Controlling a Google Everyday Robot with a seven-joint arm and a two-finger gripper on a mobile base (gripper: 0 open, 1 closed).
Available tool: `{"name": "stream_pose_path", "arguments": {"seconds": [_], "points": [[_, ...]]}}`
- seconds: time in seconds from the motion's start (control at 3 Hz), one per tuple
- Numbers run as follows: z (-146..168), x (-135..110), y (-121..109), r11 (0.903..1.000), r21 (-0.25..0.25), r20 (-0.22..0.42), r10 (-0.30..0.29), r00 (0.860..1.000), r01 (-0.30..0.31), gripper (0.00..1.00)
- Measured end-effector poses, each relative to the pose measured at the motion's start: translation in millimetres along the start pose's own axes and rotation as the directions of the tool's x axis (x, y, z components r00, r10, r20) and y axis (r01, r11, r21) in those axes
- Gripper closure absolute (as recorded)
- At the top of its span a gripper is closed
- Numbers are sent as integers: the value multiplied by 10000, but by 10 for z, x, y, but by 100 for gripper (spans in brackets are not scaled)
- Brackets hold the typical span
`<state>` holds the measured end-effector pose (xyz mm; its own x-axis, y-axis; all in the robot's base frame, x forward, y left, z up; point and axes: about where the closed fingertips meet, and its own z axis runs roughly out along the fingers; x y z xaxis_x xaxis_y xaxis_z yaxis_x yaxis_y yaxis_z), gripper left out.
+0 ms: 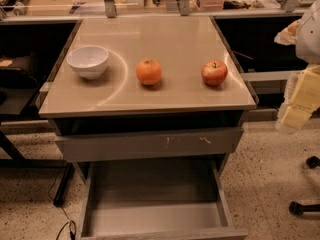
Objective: Place orange into middle drawer
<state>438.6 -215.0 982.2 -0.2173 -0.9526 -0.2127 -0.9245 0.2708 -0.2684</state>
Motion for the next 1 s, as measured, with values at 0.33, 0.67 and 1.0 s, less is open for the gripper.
{"name": "stream_pose_path", "arguments": {"seconds": [0.33,0.67,1.0], "points": [[20,-57,-36,10000,45,-5,-59,10000,59,0],[178,-273,-164,9995,-82,31,-288,9996,288,0],[185,-517,-147,9927,-372,235,-1140,9932,1149,0]]}}
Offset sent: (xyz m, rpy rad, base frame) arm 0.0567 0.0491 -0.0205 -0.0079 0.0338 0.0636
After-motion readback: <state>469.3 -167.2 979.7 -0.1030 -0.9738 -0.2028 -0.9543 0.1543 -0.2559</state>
